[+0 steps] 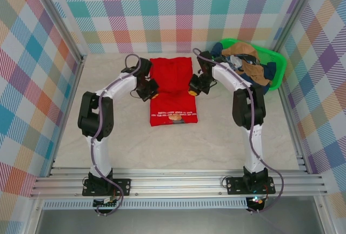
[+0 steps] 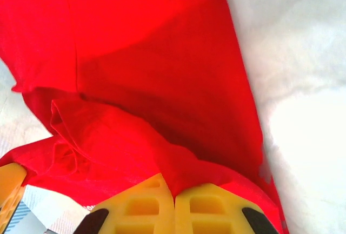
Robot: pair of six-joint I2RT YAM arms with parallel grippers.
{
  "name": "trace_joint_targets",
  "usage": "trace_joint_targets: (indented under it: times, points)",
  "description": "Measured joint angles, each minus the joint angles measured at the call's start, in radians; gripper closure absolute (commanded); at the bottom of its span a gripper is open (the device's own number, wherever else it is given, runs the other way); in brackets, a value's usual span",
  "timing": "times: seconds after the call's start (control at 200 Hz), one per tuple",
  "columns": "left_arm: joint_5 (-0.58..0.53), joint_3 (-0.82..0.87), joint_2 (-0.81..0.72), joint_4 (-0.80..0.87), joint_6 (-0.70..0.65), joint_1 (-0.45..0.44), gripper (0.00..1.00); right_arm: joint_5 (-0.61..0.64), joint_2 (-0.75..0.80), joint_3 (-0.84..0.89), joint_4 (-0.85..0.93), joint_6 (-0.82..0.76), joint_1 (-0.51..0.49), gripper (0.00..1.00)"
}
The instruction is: Fold and stack the t-shirts
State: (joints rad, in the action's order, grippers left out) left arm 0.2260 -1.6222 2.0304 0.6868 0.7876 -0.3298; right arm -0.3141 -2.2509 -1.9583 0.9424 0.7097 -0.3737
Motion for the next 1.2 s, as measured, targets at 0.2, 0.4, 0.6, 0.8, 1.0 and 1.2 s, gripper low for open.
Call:
trace_joint_targets:
  times: [0.2,0.4,0.6,0.8,1.0,1.2]
  points:
    - [-0.029,-0.098,0.071,0.028,-0.037,0.008,0.49,0.01,-0.065,-0.104,0.019,-0.041,0.008,0.59]
    - [-0.088,-0.012,-0.029,0.034,-0.036,0.017,0.43,0.05,-0.022,-0.078,0.003,-0.075,0.013,0.54]
    - [-0.055,0.267,-0.282,-0.005,0.028,0.003,0.46,0.062,0.269,0.339,-0.107,-0.057,0.012,0.55]
    - [0.052,0.566,-0.379,-0.089,0.142,-0.027,0.44,-0.012,0.446,0.671,-0.211,0.0,0.005,0.56]
    - [0.126,0.678,-0.365,-0.203,0.277,-0.056,0.44,-0.085,0.438,0.787,-0.304,0.076,-0.013,0.56]
    - [0.132,0.677,-0.325,-0.303,0.34,-0.056,0.57,-0.12,0.379,0.789,-0.367,0.117,-0.021,0.59]
